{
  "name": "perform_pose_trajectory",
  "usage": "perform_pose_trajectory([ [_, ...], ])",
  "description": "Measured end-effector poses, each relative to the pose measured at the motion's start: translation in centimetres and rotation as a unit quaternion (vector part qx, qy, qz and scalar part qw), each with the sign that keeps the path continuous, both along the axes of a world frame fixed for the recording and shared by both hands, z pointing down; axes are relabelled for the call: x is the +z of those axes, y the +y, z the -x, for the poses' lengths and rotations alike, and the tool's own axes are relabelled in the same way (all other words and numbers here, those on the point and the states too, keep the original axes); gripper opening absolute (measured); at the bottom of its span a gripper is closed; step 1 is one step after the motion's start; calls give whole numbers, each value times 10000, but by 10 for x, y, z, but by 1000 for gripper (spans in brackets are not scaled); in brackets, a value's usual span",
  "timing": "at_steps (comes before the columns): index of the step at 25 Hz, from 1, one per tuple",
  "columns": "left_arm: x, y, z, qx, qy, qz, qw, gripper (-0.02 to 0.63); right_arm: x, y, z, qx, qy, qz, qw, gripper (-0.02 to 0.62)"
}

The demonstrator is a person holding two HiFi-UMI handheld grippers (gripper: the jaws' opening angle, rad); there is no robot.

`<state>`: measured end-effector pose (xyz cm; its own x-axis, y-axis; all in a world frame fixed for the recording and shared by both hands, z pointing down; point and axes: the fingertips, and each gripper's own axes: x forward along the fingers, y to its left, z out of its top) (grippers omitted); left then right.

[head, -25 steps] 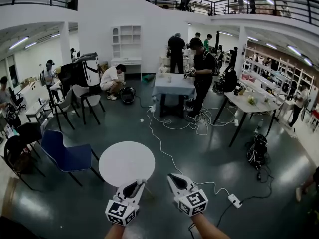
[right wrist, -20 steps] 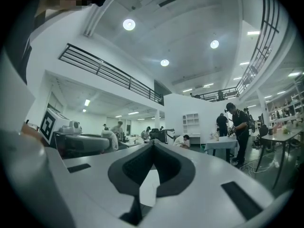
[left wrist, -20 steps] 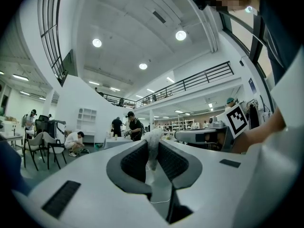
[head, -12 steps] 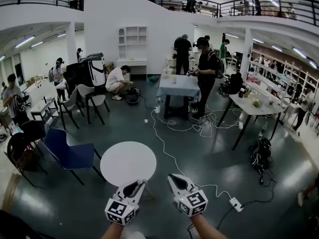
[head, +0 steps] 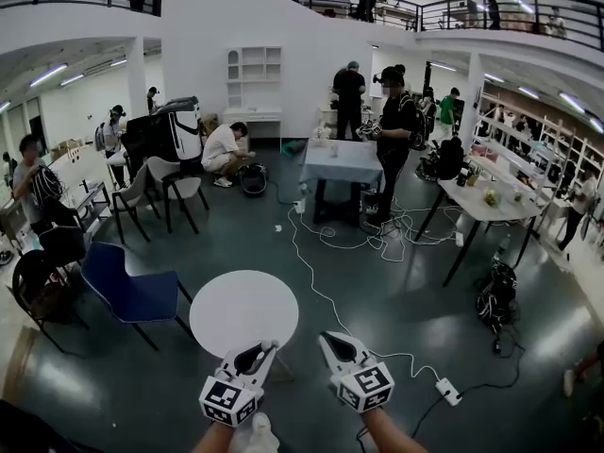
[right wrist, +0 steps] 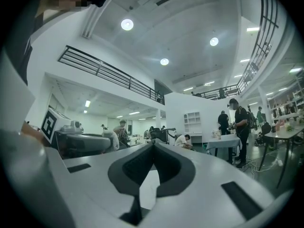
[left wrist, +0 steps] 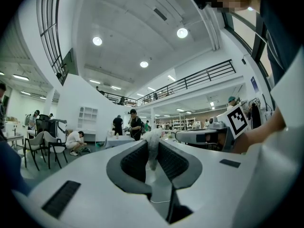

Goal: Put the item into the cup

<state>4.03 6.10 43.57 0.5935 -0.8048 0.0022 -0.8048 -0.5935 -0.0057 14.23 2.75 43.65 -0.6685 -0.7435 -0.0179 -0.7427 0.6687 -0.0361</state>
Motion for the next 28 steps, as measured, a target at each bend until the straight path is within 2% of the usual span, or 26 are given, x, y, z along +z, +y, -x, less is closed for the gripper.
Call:
perform_pose_trajectory([
  [14, 6, -110, 33, 71, 75, 143, 9998, 74, 12, -104, 38, 87, 23, 181, 9998, 15],
  [28, -9, -227, 68, 312, 207, 150, 9992, 74, -3, -216, 72, 337, 106, 202, 9992, 15],
])
